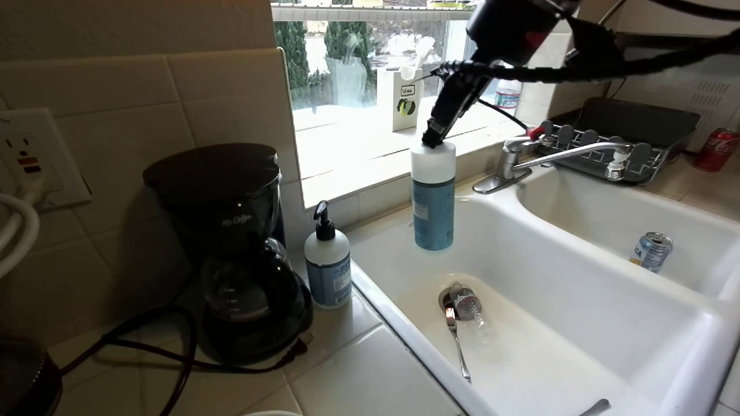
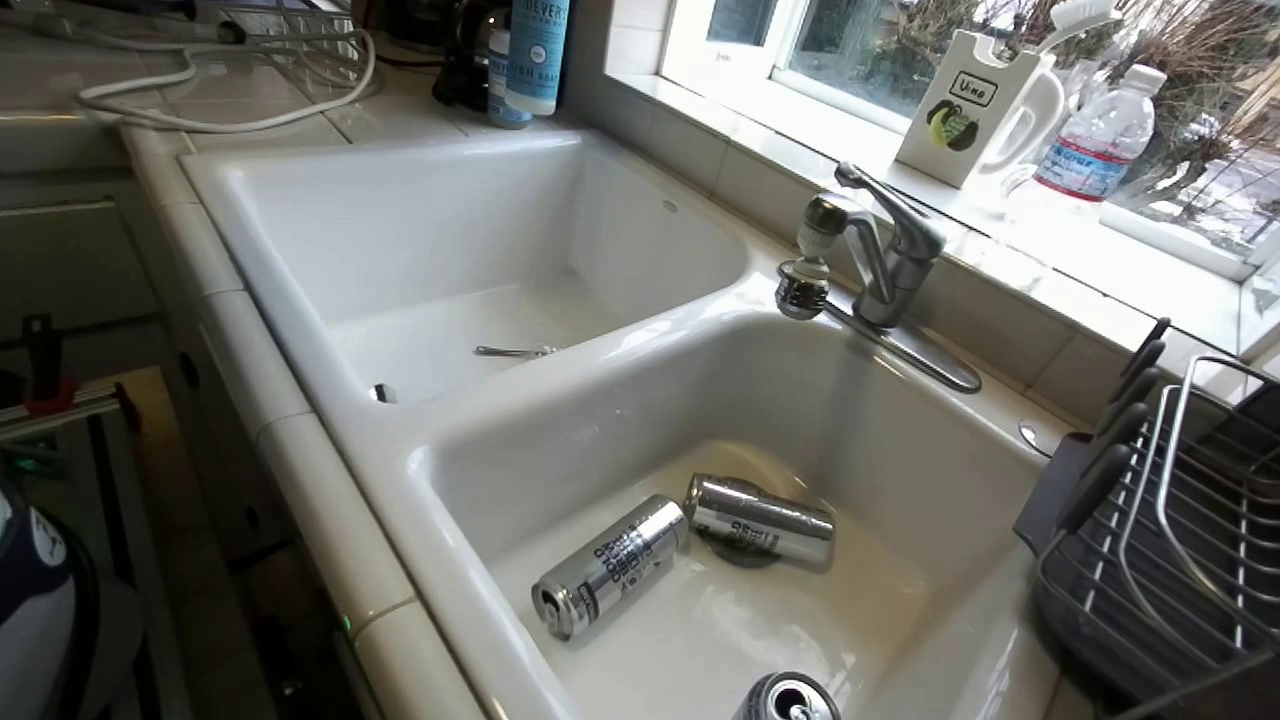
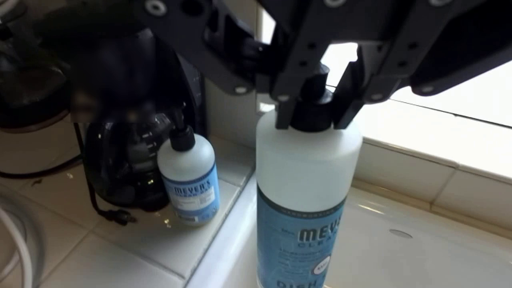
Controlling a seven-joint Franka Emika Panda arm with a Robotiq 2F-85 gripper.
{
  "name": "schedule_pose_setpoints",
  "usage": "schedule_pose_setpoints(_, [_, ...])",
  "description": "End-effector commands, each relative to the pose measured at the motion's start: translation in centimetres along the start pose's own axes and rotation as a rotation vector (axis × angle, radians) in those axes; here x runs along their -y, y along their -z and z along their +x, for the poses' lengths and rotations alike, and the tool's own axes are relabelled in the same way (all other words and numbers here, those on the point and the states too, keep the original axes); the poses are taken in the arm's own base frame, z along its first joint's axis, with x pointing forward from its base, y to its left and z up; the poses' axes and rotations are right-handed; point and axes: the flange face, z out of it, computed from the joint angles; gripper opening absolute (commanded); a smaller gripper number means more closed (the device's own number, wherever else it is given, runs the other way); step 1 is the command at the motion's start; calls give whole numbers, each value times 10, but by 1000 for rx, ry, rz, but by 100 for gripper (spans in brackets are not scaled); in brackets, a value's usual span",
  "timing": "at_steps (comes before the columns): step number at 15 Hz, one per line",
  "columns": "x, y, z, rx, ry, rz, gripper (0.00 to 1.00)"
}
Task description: Remove the bottle from the windowsill
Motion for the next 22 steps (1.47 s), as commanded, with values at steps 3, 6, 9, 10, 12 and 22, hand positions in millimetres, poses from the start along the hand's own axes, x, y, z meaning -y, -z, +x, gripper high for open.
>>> schedule_pose_setpoints(3, [-19, 6, -82, -46, 121, 2, 7])
schedule_pose_setpoints(6, [-11, 8, -107, -76, 231, 43, 7])
schedule_pose_setpoints(9, [-1, 11, -114, -159, 352, 68, 7])
schedule_pose_setpoints(10, [1, 13, -110, -203, 382, 78, 7])
schedule_pose_setpoints(12, [1, 14, -98, -289, 421, 113, 7])
schedule_pose_setpoints(22, [-6, -11, -40, -218, 533, 484, 7])
